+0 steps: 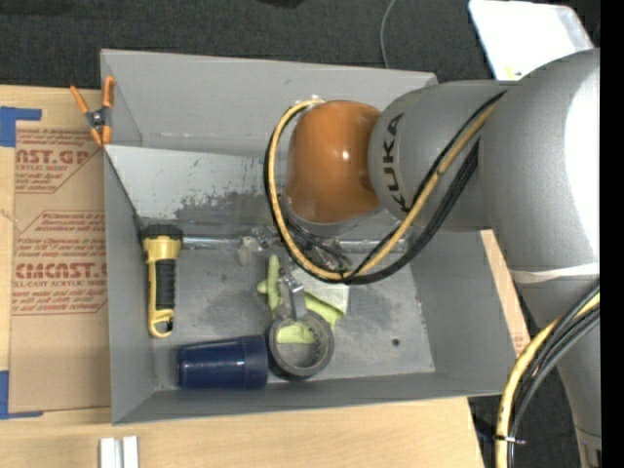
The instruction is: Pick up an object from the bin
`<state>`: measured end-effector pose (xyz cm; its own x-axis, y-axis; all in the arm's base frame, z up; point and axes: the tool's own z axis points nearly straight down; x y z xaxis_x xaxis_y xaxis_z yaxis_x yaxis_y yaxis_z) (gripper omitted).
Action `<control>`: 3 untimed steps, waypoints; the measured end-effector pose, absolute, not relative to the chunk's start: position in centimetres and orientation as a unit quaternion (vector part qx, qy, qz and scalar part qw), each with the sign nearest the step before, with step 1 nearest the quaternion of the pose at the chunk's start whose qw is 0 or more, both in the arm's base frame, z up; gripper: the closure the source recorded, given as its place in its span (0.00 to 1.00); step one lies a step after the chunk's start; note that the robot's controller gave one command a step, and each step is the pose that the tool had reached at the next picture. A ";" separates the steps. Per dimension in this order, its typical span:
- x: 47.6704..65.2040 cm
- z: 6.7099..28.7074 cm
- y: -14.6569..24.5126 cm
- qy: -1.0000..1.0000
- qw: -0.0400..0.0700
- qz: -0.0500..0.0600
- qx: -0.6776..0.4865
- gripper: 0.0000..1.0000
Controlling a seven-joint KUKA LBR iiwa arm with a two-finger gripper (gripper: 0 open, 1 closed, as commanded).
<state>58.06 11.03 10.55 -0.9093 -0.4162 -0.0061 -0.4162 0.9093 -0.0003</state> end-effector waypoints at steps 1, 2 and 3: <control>58.1 9.8 10.8 0.977 0.004 0.001 -0.214 0.00; 58.7 10.5 6.5 0.982 0.006 0.002 -0.187 0.00; 59.0 10.3 5.7 0.967 0.007 0.003 -0.253 1.00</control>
Offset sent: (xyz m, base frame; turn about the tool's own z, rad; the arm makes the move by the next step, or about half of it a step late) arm 0.0056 -0.0510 -0.0012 0.0594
